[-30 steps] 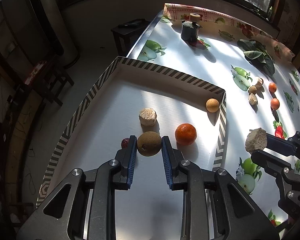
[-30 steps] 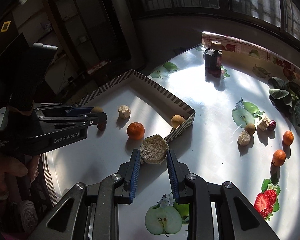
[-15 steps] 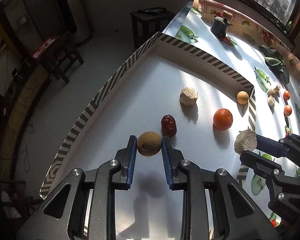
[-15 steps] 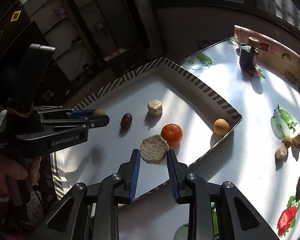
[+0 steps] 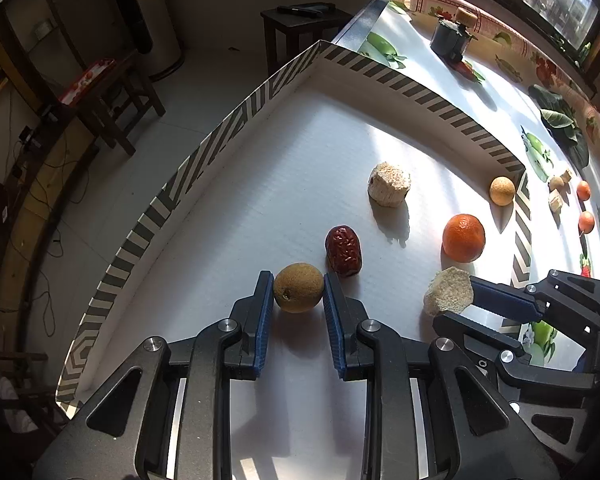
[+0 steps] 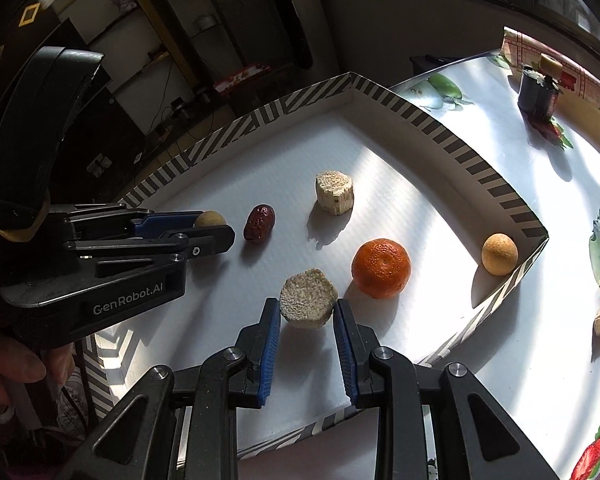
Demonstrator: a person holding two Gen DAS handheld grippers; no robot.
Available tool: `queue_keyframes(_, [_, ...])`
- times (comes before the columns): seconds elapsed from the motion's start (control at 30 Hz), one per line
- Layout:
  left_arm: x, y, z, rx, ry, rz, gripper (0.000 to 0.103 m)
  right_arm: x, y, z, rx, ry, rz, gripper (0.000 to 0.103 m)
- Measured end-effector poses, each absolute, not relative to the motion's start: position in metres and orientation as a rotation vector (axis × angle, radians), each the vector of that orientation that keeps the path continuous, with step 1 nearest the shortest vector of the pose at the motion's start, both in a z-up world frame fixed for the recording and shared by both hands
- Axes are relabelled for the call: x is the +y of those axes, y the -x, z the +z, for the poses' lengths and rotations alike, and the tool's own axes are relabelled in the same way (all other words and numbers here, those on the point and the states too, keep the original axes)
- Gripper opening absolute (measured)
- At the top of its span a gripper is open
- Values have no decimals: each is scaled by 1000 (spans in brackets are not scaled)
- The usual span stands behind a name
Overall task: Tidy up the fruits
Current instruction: 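Carry the cake and brown fruit over the striped-rim box with both tools, then lower both tools into the box and open them to release the items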
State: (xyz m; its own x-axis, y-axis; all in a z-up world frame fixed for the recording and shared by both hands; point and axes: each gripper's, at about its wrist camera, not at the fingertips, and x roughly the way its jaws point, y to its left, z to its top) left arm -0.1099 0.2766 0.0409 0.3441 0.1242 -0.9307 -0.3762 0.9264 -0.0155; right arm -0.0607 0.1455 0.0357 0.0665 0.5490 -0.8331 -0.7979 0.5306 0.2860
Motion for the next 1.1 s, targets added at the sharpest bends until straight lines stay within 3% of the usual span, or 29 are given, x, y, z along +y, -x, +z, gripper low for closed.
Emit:
queue_keyframes(0.33, [273, 105, 38, 1191, 223, 341, 24, 154, 63, 25, 1113, 304, 1028, 26])
queue_keyframes(0.4, [271, 103, 39, 1194, 203, 347, 28, 153, 62, 26, 1110, 298, 1032, 27])
queue_keyframes(0.43, [270, 102, 40, 1195, 195, 353, 32, 152, 61, 28, 1107, 291, 1031, 27])
queue_keyframes(0.5, [269, 102, 43, 1187, 194, 362, 57, 146, 60, 33, 1101, 267, 1031, 27])
queue_keyframes(0.6, [268, 102, 54, 1155, 190, 394, 73, 133, 58, 44, 1075, 230, 1037, 31])
queue_keyframes(0.73, [260, 95, 66, 1133, 171, 384, 75, 114, 55, 58, 1033, 180, 1017, 40])
queue_keyframes(1.1, [209, 70, 94, 1071, 129, 292, 75, 53, 41, 77, 993, 113, 876, 41])
